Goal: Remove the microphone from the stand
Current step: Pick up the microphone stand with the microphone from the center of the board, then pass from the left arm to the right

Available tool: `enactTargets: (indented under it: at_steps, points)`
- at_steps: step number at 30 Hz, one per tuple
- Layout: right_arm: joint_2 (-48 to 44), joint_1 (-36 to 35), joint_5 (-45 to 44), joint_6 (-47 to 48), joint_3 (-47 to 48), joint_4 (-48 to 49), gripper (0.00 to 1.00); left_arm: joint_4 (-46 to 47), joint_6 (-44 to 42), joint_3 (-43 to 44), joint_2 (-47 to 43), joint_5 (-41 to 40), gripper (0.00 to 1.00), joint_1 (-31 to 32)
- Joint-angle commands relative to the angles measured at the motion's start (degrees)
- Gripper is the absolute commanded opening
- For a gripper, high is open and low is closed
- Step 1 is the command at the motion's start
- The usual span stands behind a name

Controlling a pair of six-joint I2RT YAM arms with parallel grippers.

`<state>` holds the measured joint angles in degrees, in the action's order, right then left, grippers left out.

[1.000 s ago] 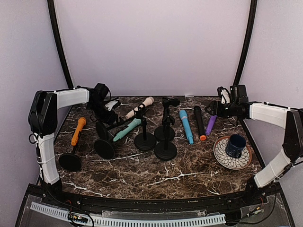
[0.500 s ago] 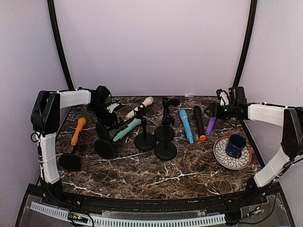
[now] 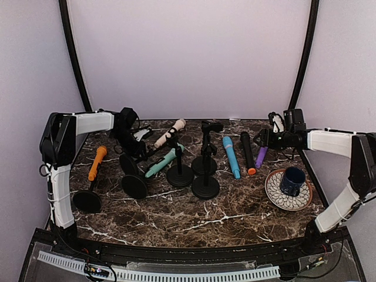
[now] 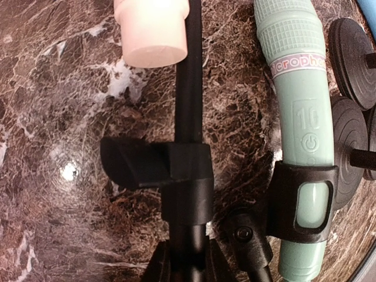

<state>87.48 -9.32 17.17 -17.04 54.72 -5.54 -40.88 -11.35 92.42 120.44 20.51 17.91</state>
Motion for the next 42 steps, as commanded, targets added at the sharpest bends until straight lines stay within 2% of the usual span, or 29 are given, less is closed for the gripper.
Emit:
enactTargets:
  at_steps: [1,4,10,14,24,28,32,38,42]
  points:
    - [-0.18,0.27,0.51,-0.55,-0.63,2.51,0.67,-1.63,-0.60,1.29,-1.10,-0.57,0.00,0.46]
    - [-0.44,0.27,0.33,-0.63,-0.75,2.48,0.67,0.07,-1.04,-0.14,-4.09,-5.70,0.00,0.46]
    - [-0.81,0.26,0.14,-0.93,-0.90,2.63,0.67,11.21,0.50,-7.96,-13.87,-12.03,0.00,0.46]
    - [-1.28,0.26,0.71,-1.58,-0.85,3.22,0.67,20.69,1.95,-13.33,-20.47,-12.41,0.00,0.46]
    - [-5.23,0.24,3.18,-3.14,-1.46,4.99,0.67,34.32,4.84,-23.17,-35.62,-11.30,0.00,0.98]
    - [-9.43,-0.09,8.58,-4.58,-2.78,9.38,0.74,39.94,4.77,-27.26,-41.78,-9.81,0.00,4.18]
    - [-13.91,-2.27,13.65,-5.71,-2.66,14.22,0.84,46.51,4.07,-31.65,-47.21,-11.27,0.00,10.89]
    - [-16.15,-9.64,19.42,-7.45,0.90,20.05,0.91,53.89,6.76,-34.68,-53.00,-7.24,0.00,15.33]
    - [-14.67,-15.36,19.80,-8.35,5.95,22.28,0.93,55.98,6.47,-35.24,-55.15,-5.86,0.00,19.50]
